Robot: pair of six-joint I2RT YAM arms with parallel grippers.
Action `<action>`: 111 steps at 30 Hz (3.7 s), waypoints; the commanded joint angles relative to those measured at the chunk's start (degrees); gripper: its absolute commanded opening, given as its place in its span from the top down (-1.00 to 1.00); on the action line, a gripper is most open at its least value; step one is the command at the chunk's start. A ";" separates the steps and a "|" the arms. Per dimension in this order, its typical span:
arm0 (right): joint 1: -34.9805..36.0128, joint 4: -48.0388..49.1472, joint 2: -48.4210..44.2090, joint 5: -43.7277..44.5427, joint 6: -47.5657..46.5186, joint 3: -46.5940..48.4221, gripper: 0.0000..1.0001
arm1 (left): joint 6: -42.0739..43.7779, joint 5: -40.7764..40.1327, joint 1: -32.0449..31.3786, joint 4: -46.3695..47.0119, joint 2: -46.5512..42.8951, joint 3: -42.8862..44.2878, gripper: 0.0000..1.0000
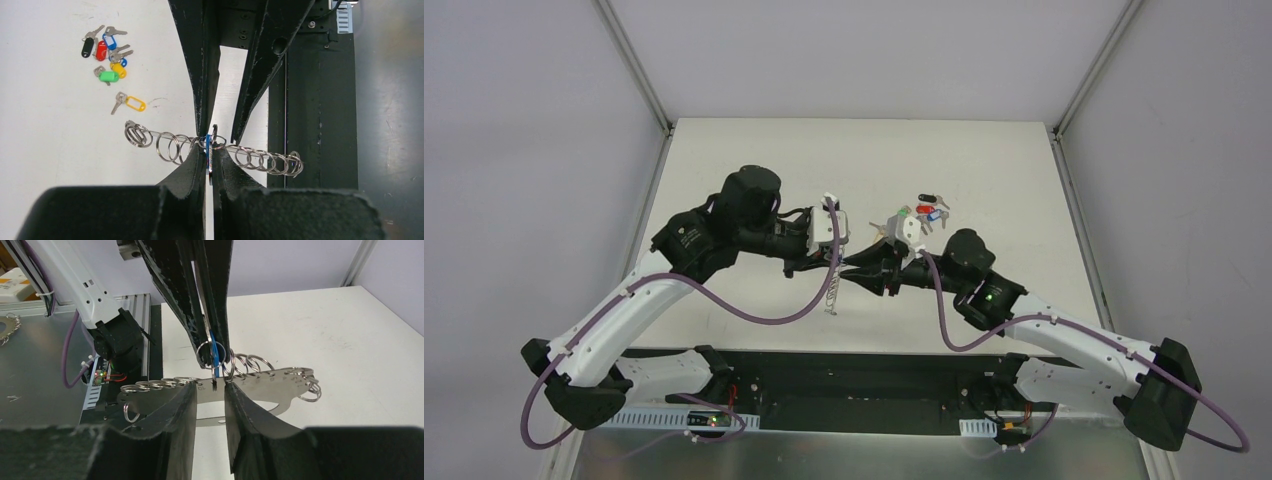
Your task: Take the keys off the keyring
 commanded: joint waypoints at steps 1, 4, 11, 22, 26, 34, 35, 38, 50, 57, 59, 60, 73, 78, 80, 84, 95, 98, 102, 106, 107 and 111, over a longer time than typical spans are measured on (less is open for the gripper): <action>-0.09 6.19 -1.46 -2.80 -0.80 -0.43 0.33 | -0.13 1.92 0.45 -0.31 0.56 2.68 1.00; -0.17 6.23 -2.46 -2.28 -1.05 -0.87 0.34 | 0.39 0.84 0.43 -0.80 0.63 2.69 1.00; -0.08 6.01 -0.69 -2.50 -0.87 0.40 0.43 | 0.70 3.26 0.45 -0.97 0.85 3.05 1.00; 0.05 9.50 1.94 -5.01 2.09 1.50 0.88 | 1.73 3.74 0.46 -1.52 -0.32 1.62 1.00; 0.09 8.22 1.17 -3.26 2.15 0.83 1.00 | 2.20 2.58 0.41 -1.52 -0.66 1.06 1.00; 0.03 0.21 -3.79 -1.31 0.04 0.08 1.00 | 3.61 1.24 0.45 -1.52 -0.92 0.31 1.00; 0.09 -0.43 -4.16 -1.30 -0.07 0.30 1.00 | 3.56 1.34 0.46 -1.52 -0.78 0.39 1.00; 0.05 -2.03 -4.62 -1.78 -0.47 1.01 1.00 | 3.30 1.53 0.42 -1.52 -0.43 0.78 1.00; 0.07 -3.19 -3.03 -9.42 0.14 3.39 1.00 | 2.90 4.60 0.40 -1.52 0.01 1.21 1.00; 0.10 -3.47 -4.35 -10.89 -2.93 2.71 1.00 | 2.25 8.17 0.51 -1.52 0.62 0.93 1.00; 0.03 -3.61 -4.47 -10.85 -3.29 2.81 1.00 | 1.79 8.79 0.50 -1.52 1.16 1.16 1.00; 0.09 -3.94 -4.46 -10.86 -3.41 3.08 1.00 | 1.59 8.71 0.63 -1.52 1.53 1.33 1.00; -0.05 -5.37 -0.41 -11.26 -2.30 6.56 1.00 | 8.41 2.56 0.59 1.89 1.71 0.84 1.00; -0.30 -5.48 1.26 -12.03 -1.57 7.58 1.00 | 10.59 1.15 0.57 5.39 -0.61 -1.46 1.00; -0.25 -5.38 1.77 -11.97 -1.74 7.86 1.00 | 10.47 2.63 0.59 6.68 -1.20 -2.43 1.00; -0.30 -5.00 2.58 -12.02 -2.06 8.21 1.00 | 8.37 6.28 0.59 8.67 -1.32 -3.79 1.00; -0.34 7.47 0.02 -8.68 -1.10 1.70 1.00 | -6.37 9.44 3.78 21.33 -5.04 -11.14 1.00; -0.41 11.71 -0.97 -7.32 -0.81 -0.38 1.00 | -10.64 11.43 5.62 23.53 -4.79 -11.98 1.00; -0.34 12.94 -1.19 -7.03 -1.60 -1.09 1.00 | -15.90 13.30 6.64 24.46 -3.43 -11.23 1.00; -0.34 17.11 -1.95 -5.09 -2.14 -3.01 1.00 | -19.15 15.61 7.15 24.49 -1.85 -10.74 1.00; -0.36 17.77 -2.17 -4.69 -2.25 -3.34 1.00 | -19.80 15.82 7.15 24.55 -1.65 -10.83 1.00; -0.25 20.88 -2.34 -3.60 -2.95 -4.47 1.00 | -22.85 16.62 7.30 25.66 -0.76 -11.05 1.00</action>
